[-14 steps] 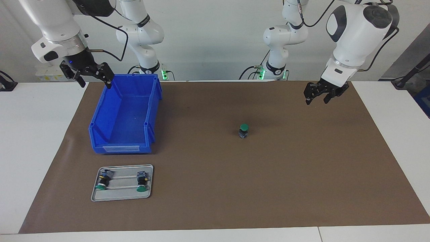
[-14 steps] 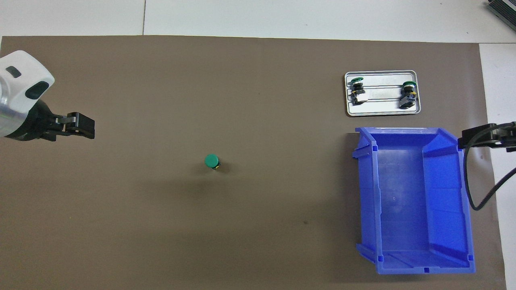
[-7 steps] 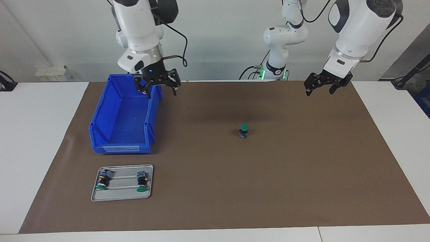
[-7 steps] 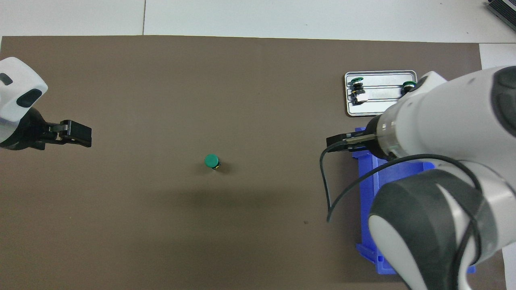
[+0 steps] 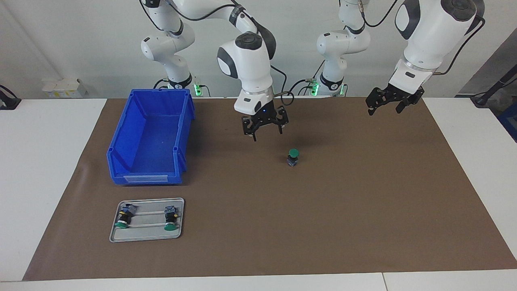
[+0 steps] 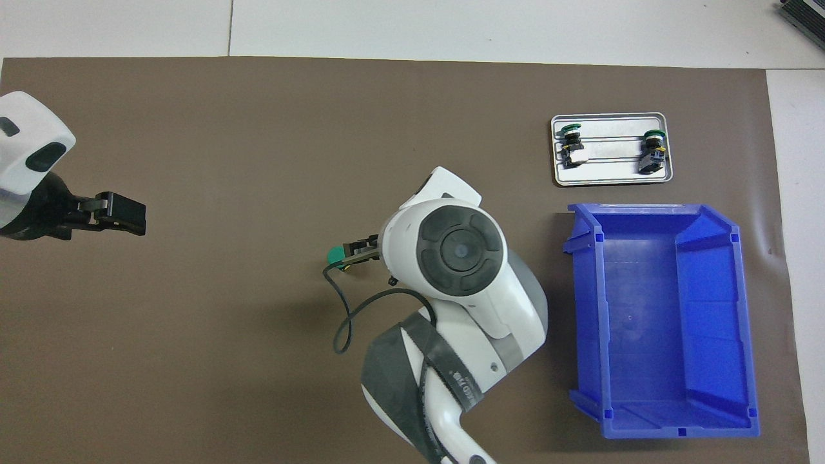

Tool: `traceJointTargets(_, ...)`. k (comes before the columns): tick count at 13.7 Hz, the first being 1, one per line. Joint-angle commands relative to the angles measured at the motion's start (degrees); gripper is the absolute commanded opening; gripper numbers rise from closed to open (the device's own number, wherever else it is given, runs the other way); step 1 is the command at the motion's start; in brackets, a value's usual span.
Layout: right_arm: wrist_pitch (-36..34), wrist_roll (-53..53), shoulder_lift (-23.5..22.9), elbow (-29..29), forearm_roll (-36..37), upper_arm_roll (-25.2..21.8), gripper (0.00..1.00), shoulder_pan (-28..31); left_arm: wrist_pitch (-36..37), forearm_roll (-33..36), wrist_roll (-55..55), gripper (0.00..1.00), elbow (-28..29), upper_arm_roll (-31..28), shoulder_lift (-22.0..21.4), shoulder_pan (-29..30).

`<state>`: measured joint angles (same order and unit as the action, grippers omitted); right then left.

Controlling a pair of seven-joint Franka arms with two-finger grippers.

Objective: Place and press button with both arms
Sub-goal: 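Reach the right gripper to the green button and grasp it, then lift the green button and carry it toward the blue bin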

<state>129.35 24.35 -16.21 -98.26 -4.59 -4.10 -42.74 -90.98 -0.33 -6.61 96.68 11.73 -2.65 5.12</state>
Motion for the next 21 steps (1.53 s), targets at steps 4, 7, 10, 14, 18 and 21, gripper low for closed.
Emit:
traceJointTargets(4, 10.4, 0.0, -12.2, 4.9, -0.2, 0.2, 1.00, -3.7, -0.1, 0.8, 0.0, 1.00, 1.1, 0.3, -1.0, 0.5)
traceJointTargets(7, 11.4, -0.4, -13.9, 4.8, 0.6, 0.2, 1.00, -4.5, -0.1, 0.8, 0.0, 1.00, 1.1, 0.3, -1.0, 0.5)
traceJointTargets(10, 13.4, -1.4, -15.8, 4.5, 2.7, 0.2, 1.00, -4.7, -0.1, 0.8, 0.0, 1.00, 1.1, 0.3, -1.0, 0.5)
traceJointTargets(14, 12.7, -2.6, -15.9, 3.6, 3.0, 0.2, 0.99, -5.8, -0.1, 0.8, 0.0, 1.00, 1.1, 0.3, -1.0, 0.6)
traceJointTargets(18, 12.9, -3.6, -15.9, 2.9, 5.4, 0.2, 0.56, -5.7, -0.1, 0.8, 0.0, 1.00, 1.1, 0.3, -1.0, 0.6)
traceJointTargets(21, 12.5, -3.5, -15.8, 3.1, 5.6, 0.1, 0.00, -5.8, -0.1, 0.8, 0.0, 1.00, 1.1, 0.3, -1.0, 0.6)
